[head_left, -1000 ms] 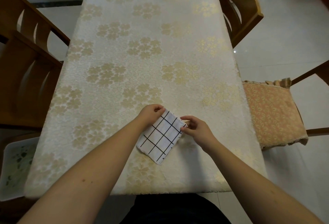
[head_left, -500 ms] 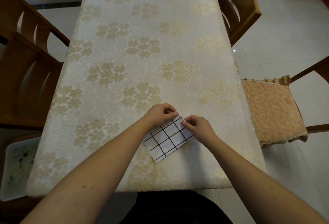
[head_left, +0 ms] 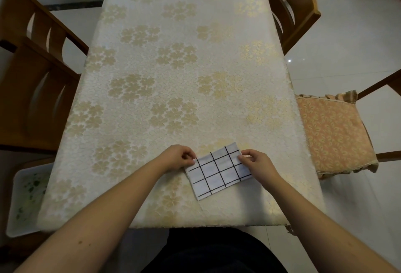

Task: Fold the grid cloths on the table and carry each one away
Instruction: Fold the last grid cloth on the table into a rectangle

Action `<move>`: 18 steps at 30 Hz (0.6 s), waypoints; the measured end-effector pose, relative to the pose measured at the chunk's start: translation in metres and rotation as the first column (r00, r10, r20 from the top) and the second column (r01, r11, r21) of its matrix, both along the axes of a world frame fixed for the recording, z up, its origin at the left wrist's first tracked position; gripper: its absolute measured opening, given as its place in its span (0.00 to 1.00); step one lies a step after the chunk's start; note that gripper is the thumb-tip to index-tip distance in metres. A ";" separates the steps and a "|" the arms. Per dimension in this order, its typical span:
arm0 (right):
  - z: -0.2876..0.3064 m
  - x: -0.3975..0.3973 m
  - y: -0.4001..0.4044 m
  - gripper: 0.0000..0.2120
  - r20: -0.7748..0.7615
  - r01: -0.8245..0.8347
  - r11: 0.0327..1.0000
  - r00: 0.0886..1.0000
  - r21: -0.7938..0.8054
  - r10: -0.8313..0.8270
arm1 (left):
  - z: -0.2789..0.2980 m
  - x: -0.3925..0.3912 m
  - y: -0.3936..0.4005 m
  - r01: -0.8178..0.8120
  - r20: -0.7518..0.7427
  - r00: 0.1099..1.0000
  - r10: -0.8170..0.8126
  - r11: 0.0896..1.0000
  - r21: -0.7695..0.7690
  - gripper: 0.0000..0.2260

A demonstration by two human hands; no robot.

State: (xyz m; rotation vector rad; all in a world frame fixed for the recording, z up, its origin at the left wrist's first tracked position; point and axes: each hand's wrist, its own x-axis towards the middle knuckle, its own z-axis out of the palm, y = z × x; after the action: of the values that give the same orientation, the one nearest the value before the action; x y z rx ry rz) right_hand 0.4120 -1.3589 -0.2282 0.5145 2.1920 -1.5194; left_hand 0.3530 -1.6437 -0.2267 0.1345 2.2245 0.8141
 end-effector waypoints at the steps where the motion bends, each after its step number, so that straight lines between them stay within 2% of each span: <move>1: 0.000 0.002 0.001 0.04 0.005 -0.017 1.000 1.000 -0.014 0.017 | 0.000 0.002 -0.001 -0.004 0.000 1.000 0.004 1.000 0.002 0.07; 5: 0.005 0.010 -0.002 0.06 0.019 -0.054 0.997 0.998 -0.057 0.056 | 0.003 0.007 -0.002 0.033 -0.043 0.998 -0.035 0.999 -0.035 0.08; 8: 0.006 0.014 -0.006 0.09 0.020 -0.075 0.997 0.997 -0.029 0.076 | 0.007 0.012 0.000 0.034 -0.054 0.998 -0.035 0.999 -0.026 0.05; 10: 0.004 0.019 -0.007 0.13 0.024 -0.065 0.998 0.998 -0.022 0.066 | 0.011 0.015 -0.001 -0.045 -0.016 0.999 0.045 0.998 0.036 0.06; 11: 0.003 0.021 -0.008 0.13 0.036 -0.047 0.998 0.998 -0.037 0.048 | 0.012 0.017 -0.002 -0.138 0.042 0.990 0.135 0.985 0.103 0.05; 14: 0.007 0.029 -0.013 0.10 0.079 0.041 0.984 0.996 -0.171 -0.028 | 0.018 0.029 -0.002 -0.495 0.284 0.862 0.420 0.819 0.291 0.06; 16: 0.010 0.035 -0.017 0.09 0.117 0.121 0.950 0.989 -0.287 -0.091 | 0.020 0.040 0.001 -0.647 0.394 0.757 0.521 0.680 0.344 0.06; 18: 0.012 0.041 -0.020 0.08 0.133 0.194 0.911 0.979 -0.364 -0.155 | 0.018 0.054 0.006 -0.762 0.527 0.645 0.554 0.521 0.385 0.11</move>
State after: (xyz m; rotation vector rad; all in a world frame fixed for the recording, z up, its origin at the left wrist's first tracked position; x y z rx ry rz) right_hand 0.4530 -1.3793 -0.2164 0.6555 1.7542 -1.9062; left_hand 0.4072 -1.6382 -0.2082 -0.6026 1.5749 1.7978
